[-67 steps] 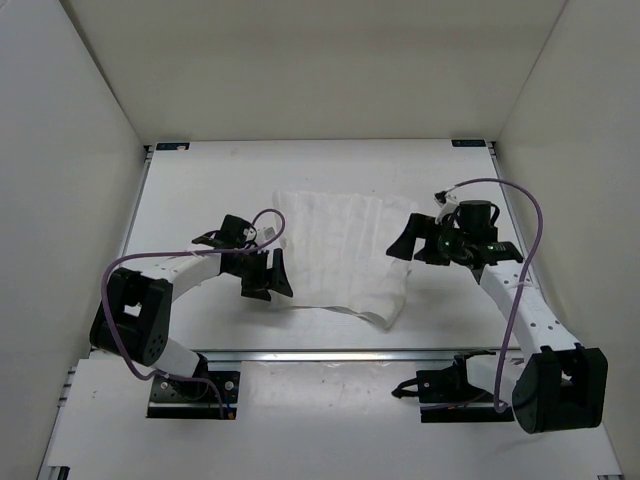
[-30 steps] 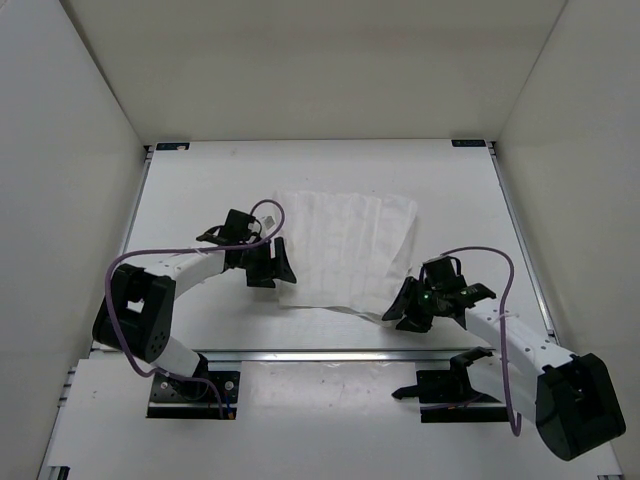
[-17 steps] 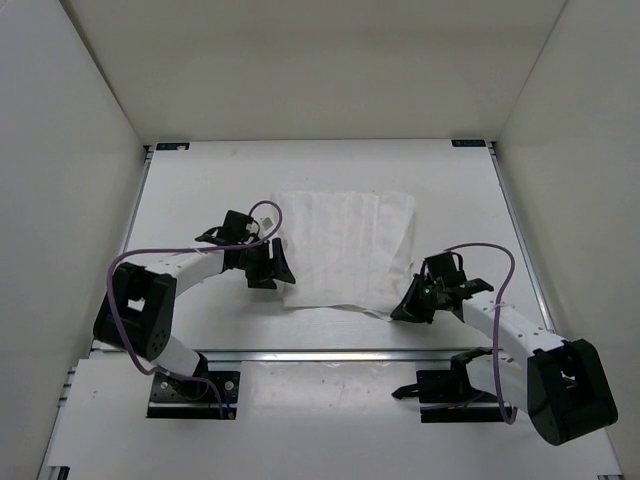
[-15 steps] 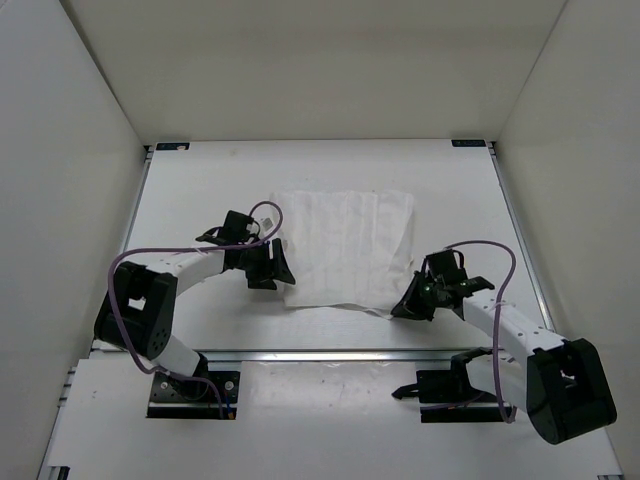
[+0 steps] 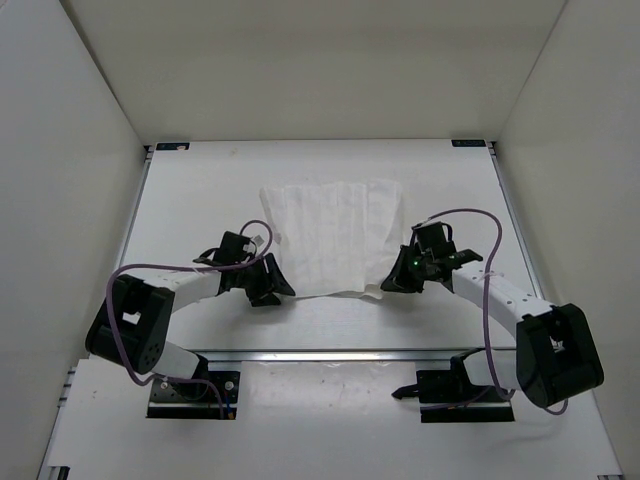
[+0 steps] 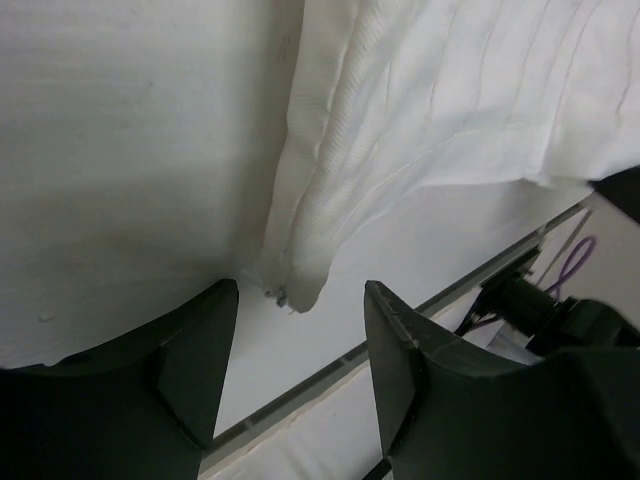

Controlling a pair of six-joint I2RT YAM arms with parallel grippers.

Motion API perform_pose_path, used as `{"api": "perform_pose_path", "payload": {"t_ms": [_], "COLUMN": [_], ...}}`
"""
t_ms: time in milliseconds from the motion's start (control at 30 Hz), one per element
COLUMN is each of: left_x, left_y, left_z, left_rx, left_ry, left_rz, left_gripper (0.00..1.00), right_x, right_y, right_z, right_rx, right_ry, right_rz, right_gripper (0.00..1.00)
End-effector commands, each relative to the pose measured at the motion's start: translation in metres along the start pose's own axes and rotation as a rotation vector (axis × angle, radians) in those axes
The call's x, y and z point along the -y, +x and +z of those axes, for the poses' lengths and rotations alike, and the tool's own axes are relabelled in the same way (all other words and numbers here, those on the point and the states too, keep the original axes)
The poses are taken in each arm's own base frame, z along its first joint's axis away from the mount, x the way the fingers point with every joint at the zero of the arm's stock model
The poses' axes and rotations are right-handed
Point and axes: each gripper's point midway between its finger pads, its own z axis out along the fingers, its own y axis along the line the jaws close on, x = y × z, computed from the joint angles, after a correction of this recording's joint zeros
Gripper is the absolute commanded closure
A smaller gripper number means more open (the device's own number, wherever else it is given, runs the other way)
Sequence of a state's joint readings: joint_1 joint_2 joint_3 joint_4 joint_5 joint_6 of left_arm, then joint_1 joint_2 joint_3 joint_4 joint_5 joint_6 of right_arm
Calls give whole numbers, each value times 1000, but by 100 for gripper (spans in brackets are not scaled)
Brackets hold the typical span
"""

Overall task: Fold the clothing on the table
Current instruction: Fold the skirt

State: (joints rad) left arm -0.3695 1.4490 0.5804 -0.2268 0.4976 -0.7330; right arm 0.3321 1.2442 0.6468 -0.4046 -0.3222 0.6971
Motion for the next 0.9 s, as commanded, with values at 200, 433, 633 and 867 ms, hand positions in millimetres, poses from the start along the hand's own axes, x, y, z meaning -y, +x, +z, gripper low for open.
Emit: {"api": "perform_pose_path", "payload": {"t_ms": [200,433,633,867], "left_x": [-3,4,15,41], "left_y": [-36,-40,-48,-54], "left_z": [6,10,-29,-61], "left_rx": [149,150,199,225], "left_ry": [-16,-33,-91,-129], "left_rz": [-84,-67,-35,26], "left_gripper": [64,100,100,100], "right_x": [-14,-5,-5,-49], "right_y": [-20,-16,-23,-50], "right_z": [-5,-4,-20,-56], "right_rx": [49,34,59,185], "right_ry": [-45,-40,-48,-179], "right_rz": [-69,-54,-36,-165], "right_gripper": [100,100,100,100]}}
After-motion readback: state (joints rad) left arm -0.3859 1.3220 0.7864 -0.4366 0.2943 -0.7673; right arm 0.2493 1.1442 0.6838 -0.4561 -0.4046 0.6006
